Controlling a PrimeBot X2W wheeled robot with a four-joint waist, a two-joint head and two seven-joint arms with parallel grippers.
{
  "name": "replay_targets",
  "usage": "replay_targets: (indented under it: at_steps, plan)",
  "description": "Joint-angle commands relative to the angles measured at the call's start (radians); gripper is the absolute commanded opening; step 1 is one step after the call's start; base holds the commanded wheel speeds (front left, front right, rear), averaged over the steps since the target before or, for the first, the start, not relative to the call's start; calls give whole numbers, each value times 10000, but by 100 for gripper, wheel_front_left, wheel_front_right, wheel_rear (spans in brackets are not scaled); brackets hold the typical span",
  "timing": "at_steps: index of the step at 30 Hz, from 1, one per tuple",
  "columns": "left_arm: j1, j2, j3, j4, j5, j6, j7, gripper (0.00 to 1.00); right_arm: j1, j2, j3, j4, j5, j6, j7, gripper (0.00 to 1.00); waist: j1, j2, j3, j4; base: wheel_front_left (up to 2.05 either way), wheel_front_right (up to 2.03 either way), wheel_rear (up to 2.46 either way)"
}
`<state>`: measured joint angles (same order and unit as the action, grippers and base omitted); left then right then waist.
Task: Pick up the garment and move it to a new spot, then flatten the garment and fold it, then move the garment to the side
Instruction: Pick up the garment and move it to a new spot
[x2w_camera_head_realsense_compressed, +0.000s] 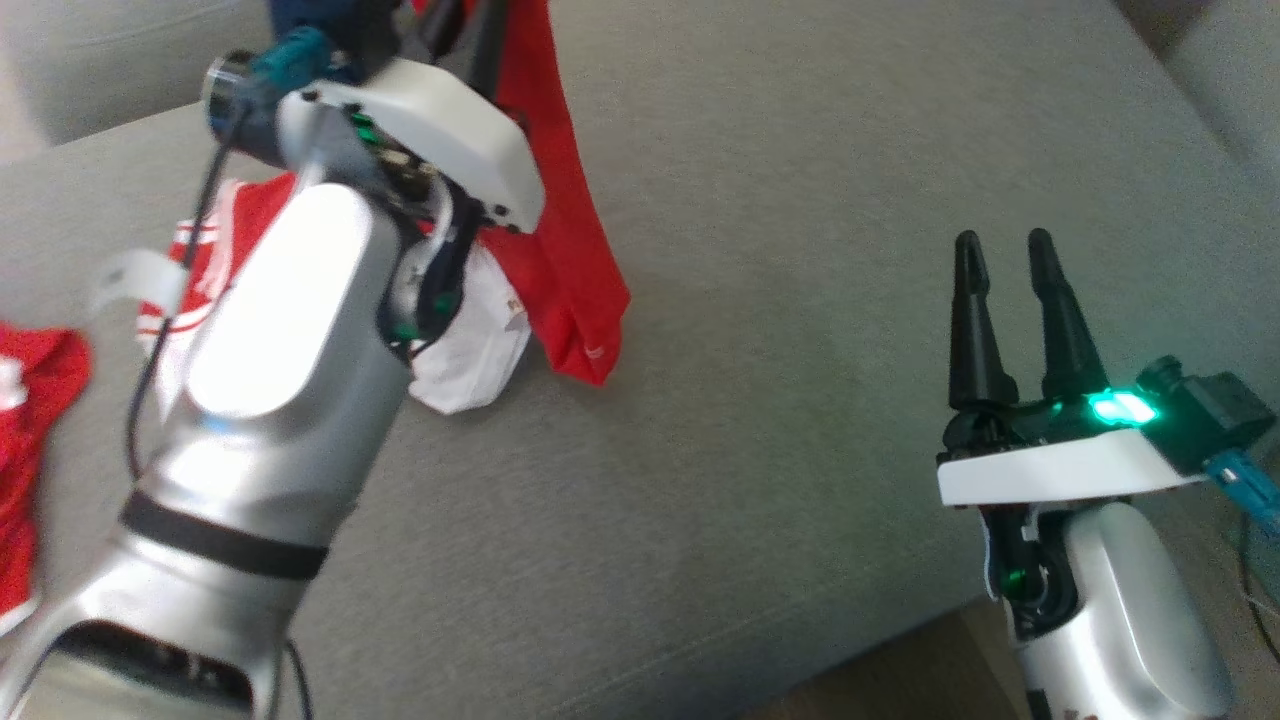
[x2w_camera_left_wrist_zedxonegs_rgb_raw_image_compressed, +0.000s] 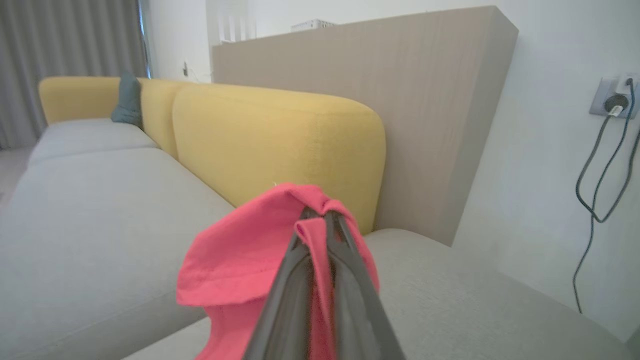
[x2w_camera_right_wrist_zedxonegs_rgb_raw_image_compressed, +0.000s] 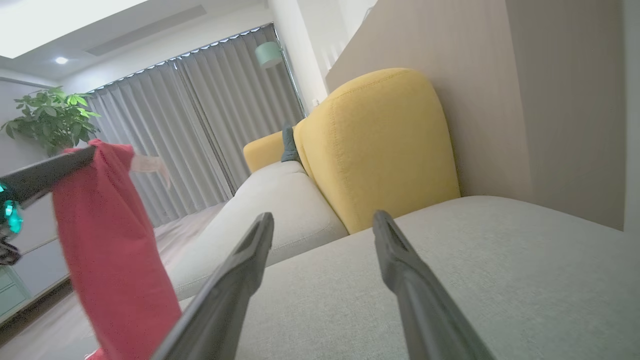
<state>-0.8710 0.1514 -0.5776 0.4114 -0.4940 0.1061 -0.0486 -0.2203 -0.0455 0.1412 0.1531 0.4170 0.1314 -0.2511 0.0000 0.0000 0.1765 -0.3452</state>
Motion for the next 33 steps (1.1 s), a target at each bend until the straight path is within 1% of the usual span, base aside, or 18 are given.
replay_targets:
  at_steps: [1, 2, 3, 5, 8, 13, 16, 20, 21, 23, 28, 33]
  plan:
    - [-775, -6, 256, -1, 12, 20, -116, 0, -424, -47, 314, -376, 142, -7, -107, 100, 0, 0, 406, -860, 0, 0, 0]
    - [-851, -199, 236, 296, -81, -4, -123, 3, -447, -47, 368, -382, 216, -7, -107, 100, 0, 0, 453, -1023, 0, 0, 0]
    - [-932, -365, 181, 576, -203, -129, -115, 100, -468, -47, 425, -388, 287, -7, -107, 100, 0, 0, 493, -1167, 0, 0, 0]
    - [-1180, -547, 49, 1111, -299, -354, -136, 100, -494, -47, 534, -393, 391, -7, -107, 100, 0, 0, 548, -1384, 0, 0, 0]
    - [-1662, -674, 71, 1736, -310, -426, -488, 100, -489, -47, 558, -376, 466, -7, -107, 100, 0, 0, 555, -1478, 0, 0, 0]
    - [-2266, -652, 165, 2469, -333, -642, -948, 100, -411, -47, 465, -306, 497, -7, -107, 100, 0, 0, 425, -1177, 0, 0, 0]
    - [-2420, -507, 284, 2763, -398, -758, -1183, 100, -363, -47, 370, -276, 409, -7, -107, 100, 0, 0, 315, -778, 0, 0, 0]
    - [-2282, -201, 456, 2965, -521, -909, -1481, 100, -292, -47, 103, -256, 147, -7, -107, 100, 0, 0, 115, -79, 0, 0, 0]
    - [-2282, -201, 456, 2965, -521, -909, -1481, 100, -292, -47, 103, -256, 147, -7, -107, 100, 0, 0, 115, -79, 0, 0, 0]
    - [-2031, -23, 542, 2976, -569, -937, -1643, 100, -237, -47, -82, -218, -48, -7, -107, 100, 0, 0, -18, 340, 0, 0, 0]
    - [-811, 501, 816, 2529, -726, -1042, -1986, 100, -43, -47, -406, -117, -521, -7, -107, 100, 0, 0, -365, 1366, 0, 0, 0]
    - [1085, 971, 1223, 1365, -779, -948, -2116, 100, 261, -47, -426, -70, -978, -7, -107, 100, 0, 0, -759, 2308, 0, 0, 0]
